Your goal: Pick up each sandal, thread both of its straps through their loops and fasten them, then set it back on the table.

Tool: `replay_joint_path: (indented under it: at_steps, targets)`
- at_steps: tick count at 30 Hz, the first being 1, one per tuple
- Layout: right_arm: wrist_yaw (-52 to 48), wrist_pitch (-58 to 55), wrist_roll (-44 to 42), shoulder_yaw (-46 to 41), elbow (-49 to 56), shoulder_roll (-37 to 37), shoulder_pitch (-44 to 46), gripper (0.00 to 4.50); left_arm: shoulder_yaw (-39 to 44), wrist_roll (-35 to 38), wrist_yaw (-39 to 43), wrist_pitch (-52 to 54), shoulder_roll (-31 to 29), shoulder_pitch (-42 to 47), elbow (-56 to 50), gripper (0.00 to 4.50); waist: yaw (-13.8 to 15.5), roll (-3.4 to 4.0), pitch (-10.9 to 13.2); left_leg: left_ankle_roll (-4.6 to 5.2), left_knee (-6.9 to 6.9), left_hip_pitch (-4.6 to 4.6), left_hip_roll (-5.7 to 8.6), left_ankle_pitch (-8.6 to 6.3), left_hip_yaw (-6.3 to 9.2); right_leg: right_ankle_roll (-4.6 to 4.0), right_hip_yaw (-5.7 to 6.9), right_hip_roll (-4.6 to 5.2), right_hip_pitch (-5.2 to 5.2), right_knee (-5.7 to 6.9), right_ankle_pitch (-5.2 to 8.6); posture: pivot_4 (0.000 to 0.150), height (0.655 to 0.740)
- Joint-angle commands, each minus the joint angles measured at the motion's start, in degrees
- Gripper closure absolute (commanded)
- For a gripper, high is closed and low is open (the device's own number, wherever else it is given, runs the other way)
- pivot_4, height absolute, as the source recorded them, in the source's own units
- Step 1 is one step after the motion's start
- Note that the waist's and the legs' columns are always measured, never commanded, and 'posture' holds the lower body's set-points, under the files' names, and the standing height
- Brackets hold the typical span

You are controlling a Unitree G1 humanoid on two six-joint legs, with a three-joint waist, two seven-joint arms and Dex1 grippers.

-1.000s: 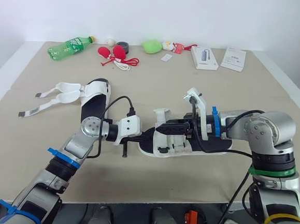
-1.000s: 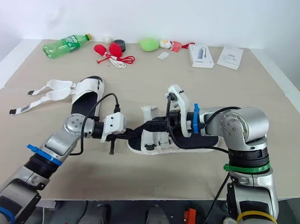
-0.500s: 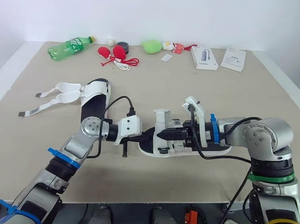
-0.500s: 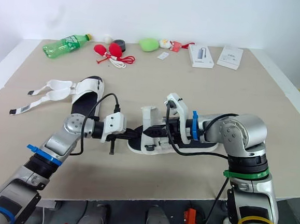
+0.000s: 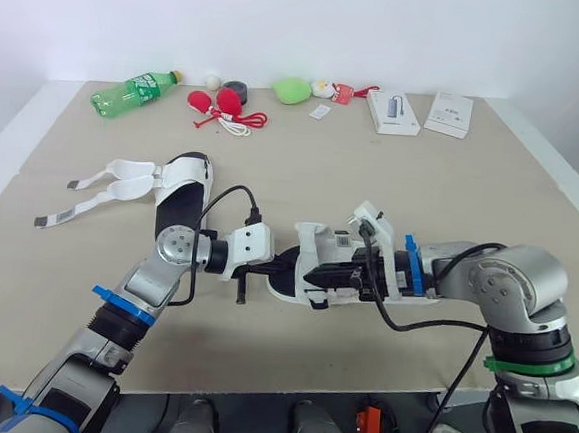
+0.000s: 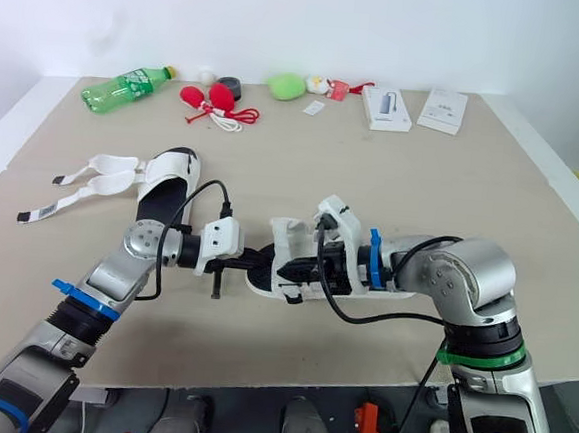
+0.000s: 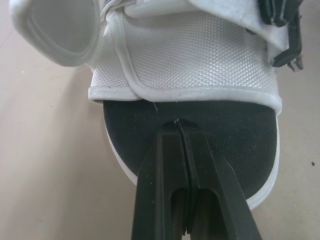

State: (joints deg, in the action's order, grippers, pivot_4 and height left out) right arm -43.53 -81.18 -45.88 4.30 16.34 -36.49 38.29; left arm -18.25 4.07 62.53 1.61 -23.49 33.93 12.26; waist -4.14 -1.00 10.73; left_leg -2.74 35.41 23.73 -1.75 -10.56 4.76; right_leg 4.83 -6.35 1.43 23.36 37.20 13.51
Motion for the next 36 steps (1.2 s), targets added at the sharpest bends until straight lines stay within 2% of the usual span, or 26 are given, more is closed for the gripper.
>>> replay_joint_path:
  at_steps: [1, 4, 5, 8, 11, 12, 15, 18, 22, 36]
  targets:
    - [0.20, -0.17, -0.93, -0.02, 1.85, -0.05, -0.36, 4.45, -1.76, -1.50, 0.49, 0.67, -0.17, -1.13, 0.68, 4.50, 0.00, 0.00, 0.00, 0.00, 0.00, 0.00, 0.00, 0.00, 0.00, -0.01, 0.00, 0.00, 0.00, 0.00, 0.01, 0.150, 0.7400]
    - [-0.62, 1.24, -1.02, -1.08, 2.26, -1.01, 0.64, 3.48, -1.76, -1.52, 0.54, 0.57, -0.22, -1.13, 0.73, 4.50, 0.00, 0.00, 0.00, 0.00, -0.01, 0.00, 0.00, 0.00, 0.00, -0.01, 0.00, 0.00, 0.00, 0.00, 0.01, 0.150, 0.7400]
    - [-1.09, 1.53, -1.28, -1.77, 2.20, -1.61, 1.26, 2.82, -1.77, -1.54, 0.55, 0.54, -0.24, -1.13, 0.72, 4.50, 0.00, 0.00, 0.00, 0.00, 0.00, 0.00, 0.00, 0.00, 0.00, -0.01, 0.00, 0.00, 0.00, 0.00, 0.01, 0.150, 0.7400]
    - [-3.32, 1.60, -3.55, -4.51, 2.15, -4.18, 2.96, 1.67, -1.76, -1.52, 0.63, 0.61, -0.36, -1.17, 0.53, 4.50, 0.01, 0.00, 0.00, 0.00, 0.00, 0.01, 0.00, 0.00, 0.00, 0.00, 0.00, 0.01, 0.00, 0.00, 0.00, 0.150, 0.7400]
    - [-7.92, 0.32, -8.00, -7.27, 3.89, -9.01, 3.01, 0.21, -1.77, -1.54, 0.76, 0.62, -0.56, -1.21, 0.45, 4.50, 0.04, 0.00, 0.01, 0.00, 0.00, 0.03, 0.01, 0.00, 0.00, 0.00, 0.00, 0.01, 0.02, 0.00, 0.00, 0.150, 0.7400]
    - [-9.30, -0.02, -9.52, -7.73, 4.82, -10.41, 2.39, 0.04, -1.76, -1.52, 0.82, 0.59, -0.64, -1.25, 0.43, 4.50, 0.05, 0.00, 0.01, 0.00, -0.02, 0.02, 0.00, 0.00, 0.00, -0.02, 0.00, 0.01, 0.02, -0.01, 0.03, 0.150, 0.7400]
    - [-10.78, -0.96, -13.12, -8.15, 9.83, -13.16, -3.63, 0.04, -1.82, -1.52, 1.03, 0.63, -0.67, -1.26, 0.30, 4.50, 0.09, -0.04, -0.02, 0.09, -0.04, 0.00, -0.01, -0.05, 0.00, -0.05, 0.01, 0.00, 0.01, -0.01, 0.10, 0.150, 0.7400]
    - [-7.90, 1.67, -11.05, -6.09, 12.75, -12.55, -8.62, 0.04, -1.95, -1.58, 1.14, 0.62, -0.48, -1.10, 0.37, 4.50, 0.15, -0.04, -0.02, 0.13, -0.04, -0.01, -0.01, -0.08, 0.00, -0.06, 0.03, 0.00, -0.01, 0.00, 0.14, 0.150, 0.7400]
    - [-3.79, 6.30, -5.91, -3.75, 11.36, -11.07, -11.81, 0.04, -2.03, -1.58, 1.38, 0.63, -0.31, -0.86, 0.41, 4.50, 0.07, -0.03, -0.01, 0.13, 0.07, 0.00, 0.01, -0.08, -0.04, 0.03, -0.02, 0.02, 0.00, 0.00, 0.04, 0.150, 0.7400]
    - [-0.31, 8.49, -3.41, -2.75, 9.52, -7.49, -12.17, 0.04, -1.91, -1.66, 1.50, 0.61, -0.45, -0.82, 0.47, 4.50, 0.06, -0.07, -0.04, 0.12, 0.08, -0.04, 0.00, -0.06, -0.04, 0.00, -0.02, 0.00, -0.02, 0.00, 0.00, 0.150, 0.7400]
